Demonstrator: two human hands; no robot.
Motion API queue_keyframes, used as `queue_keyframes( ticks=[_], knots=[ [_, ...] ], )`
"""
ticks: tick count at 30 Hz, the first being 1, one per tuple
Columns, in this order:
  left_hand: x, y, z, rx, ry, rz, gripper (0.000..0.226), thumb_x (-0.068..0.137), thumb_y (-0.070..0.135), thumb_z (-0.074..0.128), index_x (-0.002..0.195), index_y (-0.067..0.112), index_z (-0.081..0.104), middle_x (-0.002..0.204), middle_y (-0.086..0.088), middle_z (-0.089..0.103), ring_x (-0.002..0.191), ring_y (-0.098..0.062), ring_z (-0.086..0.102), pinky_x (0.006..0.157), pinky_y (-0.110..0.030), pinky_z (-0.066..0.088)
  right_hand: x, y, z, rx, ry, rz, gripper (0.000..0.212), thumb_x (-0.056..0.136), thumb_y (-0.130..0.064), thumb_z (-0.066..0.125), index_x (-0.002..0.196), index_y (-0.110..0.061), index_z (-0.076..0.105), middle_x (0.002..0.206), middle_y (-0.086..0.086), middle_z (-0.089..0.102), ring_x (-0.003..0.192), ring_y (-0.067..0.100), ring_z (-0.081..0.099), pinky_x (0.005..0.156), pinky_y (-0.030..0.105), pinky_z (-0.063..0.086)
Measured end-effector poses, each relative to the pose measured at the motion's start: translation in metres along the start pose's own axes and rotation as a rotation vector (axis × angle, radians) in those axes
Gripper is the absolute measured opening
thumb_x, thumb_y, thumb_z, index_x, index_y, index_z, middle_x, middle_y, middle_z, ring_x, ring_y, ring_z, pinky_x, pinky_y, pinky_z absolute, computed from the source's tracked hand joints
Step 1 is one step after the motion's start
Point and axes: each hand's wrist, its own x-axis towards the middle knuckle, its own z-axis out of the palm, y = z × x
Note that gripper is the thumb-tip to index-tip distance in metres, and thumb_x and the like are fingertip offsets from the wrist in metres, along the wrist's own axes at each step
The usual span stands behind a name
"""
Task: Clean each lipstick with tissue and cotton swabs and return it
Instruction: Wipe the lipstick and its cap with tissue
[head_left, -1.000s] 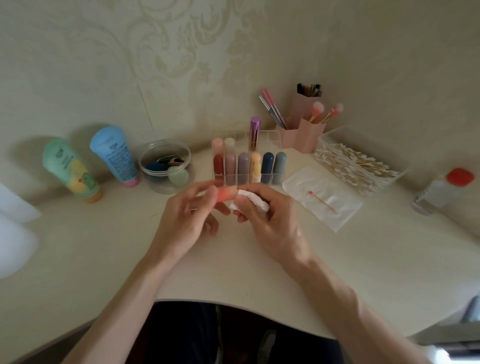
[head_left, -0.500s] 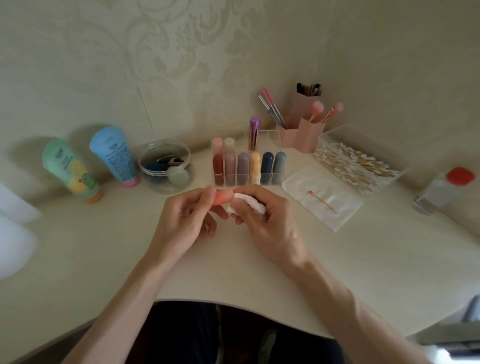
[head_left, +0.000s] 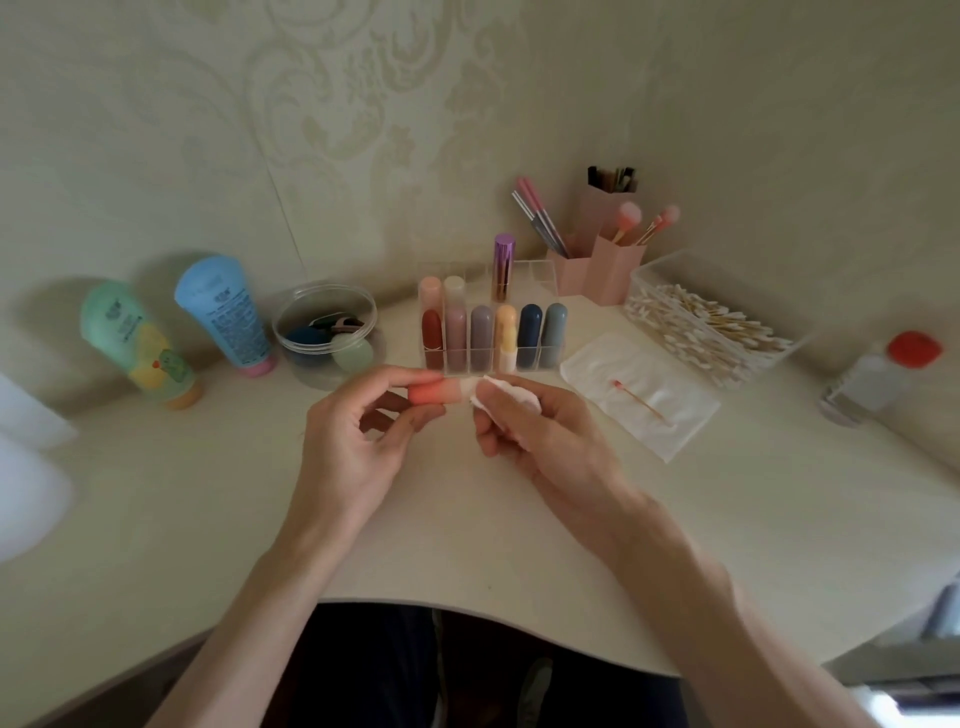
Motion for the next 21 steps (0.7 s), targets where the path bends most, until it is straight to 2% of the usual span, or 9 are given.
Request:
queue_keyframes(
  ticks=[2, 4, 7, 9, 11, 13, 15, 19, 21],
  knots=[
    [0.002, -0.005, -0.006, 0.103, 0.018, -0.023, 0.022, 0.085, 0.022, 0.081, 0.106, 0.027, 0.076, 0.096, 0.011, 0.076, 0.076, -0.015, 0.069, 0.069, -0.025, 0.053, 0.001, -0.001, -0.004, -0.098, 0.070, -0.058, 0.019, 0.103, -0.020, 0.066, 0.095, -0.006, 0.075, 0.079, 0.000, 0.067, 0.071, 0.012, 0.059, 0.072, 0.023, 0.049],
    [0.003, -0.011, -0.012, 0.254, 0.035, -0.012, 0.017, 0.087, 0.027, 0.082, 0.102, 0.030, 0.075, 0.095, 0.013, 0.073, 0.071, -0.015, 0.064, 0.065, -0.022, 0.048, 0.003, 0.003, -0.005, -0.440, 0.147, -0.244, 0.010, 0.099, -0.022, 0.071, 0.096, -0.017, 0.079, 0.081, -0.012, 0.071, 0.075, 0.003, 0.064, 0.071, 0.016, 0.047],
    [0.004, -0.015, -0.015, 0.402, 0.045, 0.031, 0.013, 0.086, 0.031, 0.082, 0.096, 0.030, 0.075, 0.091, 0.014, 0.069, 0.068, -0.014, 0.060, 0.063, -0.018, 0.044, 0.004, 0.012, -0.001, -0.764, 0.126, -0.386, 0.014, 0.093, -0.023, 0.070, 0.101, -0.026, 0.080, 0.093, -0.015, 0.069, 0.089, 0.005, 0.067, 0.077, 0.011, 0.044],
    [0.006, -0.016, -0.016, 0.467, 0.031, 0.044, 0.015, 0.085, 0.027, 0.083, 0.097, 0.029, 0.075, 0.091, 0.012, 0.067, 0.067, -0.012, 0.059, 0.064, -0.017, 0.044, 0.002, 0.015, 0.001, -0.879, 0.076, -0.401, 0.019, 0.094, -0.022, 0.071, 0.110, -0.026, 0.080, 0.095, -0.019, 0.064, 0.091, -0.003, 0.062, 0.079, 0.007, 0.042],
    [0.010, -0.018, -0.016, 0.520, 0.019, 0.031, 0.015, 0.086, 0.025, 0.082, 0.099, 0.028, 0.075, 0.092, 0.012, 0.065, 0.066, -0.009, 0.059, 0.065, -0.019, 0.045, 0.000, 0.014, 0.001, -0.933, 0.058, -0.370, 0.025, 0.094, -0.024, 0.072, 0.117, -0.025, 0.079, 0.091, -0.028, 0.059, 0.091, -0.013, 0.056, 0.081, 0.003, 0.039],
    [0.013, -0.019, -0.015, 0.561, 0.010, 0.022, 0.014, 0.088, 0.024, 0.079, 0.101, 0.028, 0.075, 0.095, 0.011, 0.063, 0.065, -0.005, 0.059, 0.066, -0.025, 0.048, -0.002, 0.012, 0.000, -0.929, 0.083, -0.330, 0.027, 0.093, -0.027, 0.072, 0.119, -0.028, 0.078, 0.089, -0.032, 0.059, 0.089, -0.015, 0.055, 0.080, 0.002, 0.039],
    [0.017, -0.020, -0.013, 0.575, 0.003, 0.020, 0.015, 0.090, 0.022, 0.077, 0.103, 0.028, 0.075, 0.097, 0.009, 0.062, 0.065, -0.006, 0.059, 0.066, -0.025, 0.047, -0.002, 0.011, 0.000, -0.912, 0.127, -0.313, 0.026, 0.093, -0.029, 0.071, 0.118, -0.030, 0.078, 0.088, -0.027, 0.066, 0.087, -0.010, 0.059, 0.077, 0.004, 0.041],
    [0.024, -0.020, -0.011, 0.572, -0.023, -0.003, 0.024, 0.087, 0.022, 0.078, 0.109, 0.028, 0.071, 0.101, 0.012, 0.061, 0.075, -0.003, 0.060, 0.064, -0.014, 0.041, -0.001, 0.007, -0.001, -0.838, 0.120, -0.256, 0.017, 0.094, -0.027, 0.071, 0.109, -0.029, 0.080, 0.082, -0.016, 0.075, 0.075, 0.001, 0.065, 0.070, 0.008, 0.043],
    [0.026, -0.020, -0.012, 0.572, -0.034, -0.012, 0.023, 0.086, 0.022, 0.078, 0.106, 0.029, 0.069, 0.100, 0.013, 0.061, 0.076, -0.003, 0.060, 0.063, -0.017, 0.042, -0.002, 0.005, -0.001, -0.850, 0.067, -0.280, 0.011, 0.095, -0.024, 0.071, 0.099, -0.027, 0.081, 0.080, -0.018, 0.074, 0.073, 0.002, 0.065, 0.069, 0.009, 0.043]
  ],
)
